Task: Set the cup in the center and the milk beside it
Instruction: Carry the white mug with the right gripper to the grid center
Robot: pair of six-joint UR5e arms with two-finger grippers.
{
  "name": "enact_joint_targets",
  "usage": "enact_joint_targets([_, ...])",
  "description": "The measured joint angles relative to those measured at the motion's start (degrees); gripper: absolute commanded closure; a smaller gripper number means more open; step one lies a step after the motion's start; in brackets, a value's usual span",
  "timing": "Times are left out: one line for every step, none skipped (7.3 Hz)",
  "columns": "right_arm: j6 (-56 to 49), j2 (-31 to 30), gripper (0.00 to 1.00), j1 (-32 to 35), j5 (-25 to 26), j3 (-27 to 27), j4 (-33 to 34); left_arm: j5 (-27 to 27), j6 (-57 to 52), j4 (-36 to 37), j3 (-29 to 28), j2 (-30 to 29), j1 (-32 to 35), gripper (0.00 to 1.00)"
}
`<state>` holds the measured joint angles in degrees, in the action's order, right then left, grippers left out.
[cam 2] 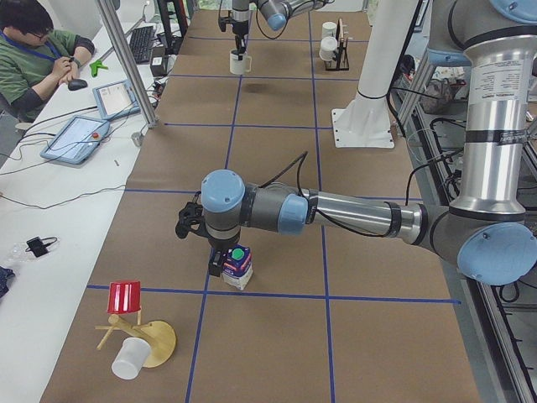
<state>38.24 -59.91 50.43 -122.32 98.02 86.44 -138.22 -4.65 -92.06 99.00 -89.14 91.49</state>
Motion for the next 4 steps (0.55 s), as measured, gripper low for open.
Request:
enact_joint_targets([7.22,4.73,1.00,-5.63,4.03,-0.91,1.56,0.01,-0.01,0.02,-0.14,0.00,0.00,0.01])
enact_joint_targets([11.70,10.20,1.00,-9.77,7.36,-2.95,4.94,-0.01,-0.03,0.03,-0.36,0.01,0.00,0.01])
enact_joint_targets([14.11,15.42,1.00,-12.64,9.46,-5.81,8.32,-0.03,-0.05,0.02,-0.60,0.00,0.00,0.01])
enact_joint_targets([15.68,20.17,1.00,-14.73,10.51,-9.98,10.05,-0.03,-0.03,0.00,-0.75,-0.03,0.00,0.01])
